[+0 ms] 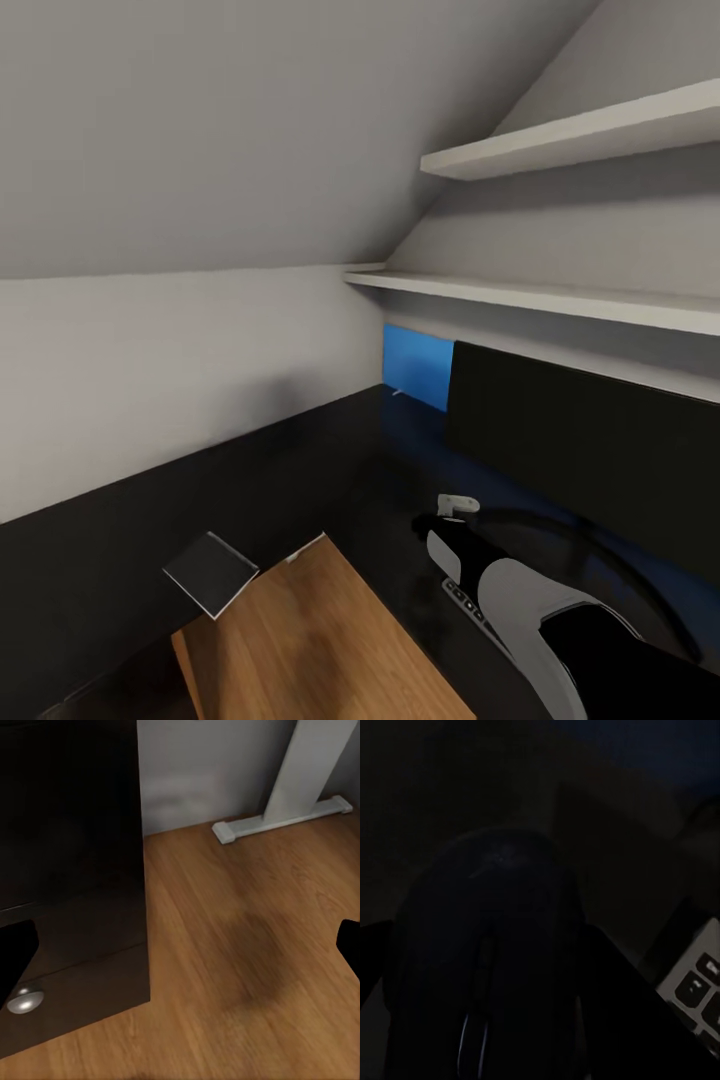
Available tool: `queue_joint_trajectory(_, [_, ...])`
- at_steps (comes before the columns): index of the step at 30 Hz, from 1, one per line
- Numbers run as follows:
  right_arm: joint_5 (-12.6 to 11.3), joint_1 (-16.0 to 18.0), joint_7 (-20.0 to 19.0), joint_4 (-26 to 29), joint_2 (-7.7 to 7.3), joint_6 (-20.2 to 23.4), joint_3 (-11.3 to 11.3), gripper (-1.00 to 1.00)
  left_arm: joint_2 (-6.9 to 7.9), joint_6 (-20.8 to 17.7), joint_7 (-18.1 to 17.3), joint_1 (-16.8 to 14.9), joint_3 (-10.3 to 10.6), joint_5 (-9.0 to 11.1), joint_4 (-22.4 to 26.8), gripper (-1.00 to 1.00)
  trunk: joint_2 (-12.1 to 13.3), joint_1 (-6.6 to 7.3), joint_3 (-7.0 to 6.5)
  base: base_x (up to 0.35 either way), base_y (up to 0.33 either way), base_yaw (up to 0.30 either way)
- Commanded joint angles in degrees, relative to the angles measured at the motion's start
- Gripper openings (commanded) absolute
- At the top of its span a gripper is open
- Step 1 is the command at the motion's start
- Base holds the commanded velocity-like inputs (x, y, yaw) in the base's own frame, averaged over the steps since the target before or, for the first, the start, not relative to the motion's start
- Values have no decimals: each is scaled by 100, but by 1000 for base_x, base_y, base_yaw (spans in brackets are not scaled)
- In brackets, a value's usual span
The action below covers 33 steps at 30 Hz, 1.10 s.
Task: In the bedroom, organize the workspace by keeping the computer under the desk, ensuring the monitor is on the desk, placing the keyboard on the desk next to the monitor, placing the mouse on the desk next to the keyboard, moving the folder from the swivel chair onto the desk next to the mouse, stacking the notebook on top of the folder with the pen on top of the notebook, and positioning the swivel chair next to the desk.
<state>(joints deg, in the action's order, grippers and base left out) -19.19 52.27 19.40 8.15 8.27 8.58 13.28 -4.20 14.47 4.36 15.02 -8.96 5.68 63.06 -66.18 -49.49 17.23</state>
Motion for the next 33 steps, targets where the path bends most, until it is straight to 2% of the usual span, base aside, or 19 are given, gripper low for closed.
queue_joint_trajectory(1, [-60, 2, 35, 11, -1, 30, 51, -100, -2, 11, -5, 1, 0, 56, 5, 100, -46, -23, 24, 0, 0, 0])
queue_joint_trajectory(33, [-59, 2, 38, 9, 0, 48, 60, -100, -2, 12, -3, 1, 0, 56, 5, 100, -1289, -704, 581, 0, 0, 0])
